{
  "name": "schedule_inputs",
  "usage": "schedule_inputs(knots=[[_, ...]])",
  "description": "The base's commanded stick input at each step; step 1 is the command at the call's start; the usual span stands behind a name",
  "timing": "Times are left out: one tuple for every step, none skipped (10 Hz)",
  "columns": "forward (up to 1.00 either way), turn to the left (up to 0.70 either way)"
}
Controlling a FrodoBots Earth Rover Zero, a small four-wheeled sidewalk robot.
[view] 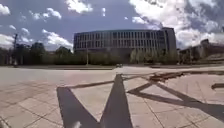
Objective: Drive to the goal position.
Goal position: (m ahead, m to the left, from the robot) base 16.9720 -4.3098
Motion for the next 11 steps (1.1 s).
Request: schedule_inputs(knots=[[0.7, 0.02], [0.7, 0.02], [0.7, 0.02], [0.7, 0.02], [0.7, 0.02], [0.7, 0.02], [0.7, 0.02], [0.7, 0.02], [0.7, 0.02], [0.7, 0.02], [0.7, 0.02]])
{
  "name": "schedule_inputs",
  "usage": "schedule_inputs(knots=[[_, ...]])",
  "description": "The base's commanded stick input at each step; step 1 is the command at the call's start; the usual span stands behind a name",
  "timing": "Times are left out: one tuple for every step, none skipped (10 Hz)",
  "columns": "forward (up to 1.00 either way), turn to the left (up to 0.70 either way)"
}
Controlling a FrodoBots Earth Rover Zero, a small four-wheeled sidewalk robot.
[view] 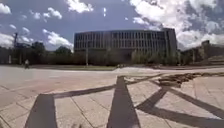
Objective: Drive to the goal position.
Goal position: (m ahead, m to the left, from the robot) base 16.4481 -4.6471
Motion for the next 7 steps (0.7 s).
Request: schedule_inputs(knots=[[0.7, 0.02], [0.7, 0.02], [0.7, 0.02], [0.7, 0.02], [0.7, 0.02], [0.7, 0.02], [0.7, 0.02]])
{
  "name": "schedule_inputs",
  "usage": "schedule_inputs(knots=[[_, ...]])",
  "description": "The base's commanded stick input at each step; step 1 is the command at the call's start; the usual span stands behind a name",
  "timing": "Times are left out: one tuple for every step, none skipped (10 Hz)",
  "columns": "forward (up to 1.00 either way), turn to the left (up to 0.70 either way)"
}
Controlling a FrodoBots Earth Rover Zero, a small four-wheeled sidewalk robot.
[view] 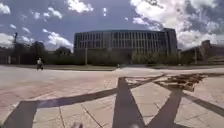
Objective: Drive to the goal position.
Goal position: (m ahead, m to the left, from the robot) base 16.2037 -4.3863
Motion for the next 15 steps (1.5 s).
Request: schedule_inputs(knots=[[0.7, 0.02], [0.7, 0.02], [0.7, 0.02], [0.7, 0.02], [0.7, 0.02], [0.7, 0.02], [0.7, 0.02], [0.7, 0.02], [0.7, 0.01], [0.7, 0.0], [0.7, 0.0], [0.7, 0.0], [0.7, 0.0], [0.7, 0.0], [0.7, 0.0]])
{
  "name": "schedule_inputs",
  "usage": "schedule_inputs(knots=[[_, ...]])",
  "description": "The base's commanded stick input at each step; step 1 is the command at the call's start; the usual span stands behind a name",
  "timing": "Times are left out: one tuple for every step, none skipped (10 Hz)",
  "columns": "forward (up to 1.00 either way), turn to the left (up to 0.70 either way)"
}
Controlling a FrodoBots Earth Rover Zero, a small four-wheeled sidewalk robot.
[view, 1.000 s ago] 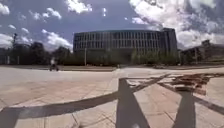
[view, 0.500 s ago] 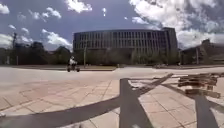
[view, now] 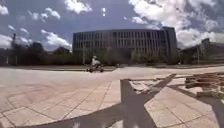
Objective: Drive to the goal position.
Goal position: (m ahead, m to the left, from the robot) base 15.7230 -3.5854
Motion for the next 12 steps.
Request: schedule_inputs(knots=[[0.7, 0.0], [0.7, 0.0], [0.7, 0.0], [0.7, 0.0], [0.7, 0.0], [0.7, 0.0], [0.7, 0.0], [0.7, 0.0], [0.7, 0.0], [0.7, 0.0], [0.7, 0.0], [0.7, 0.0]])
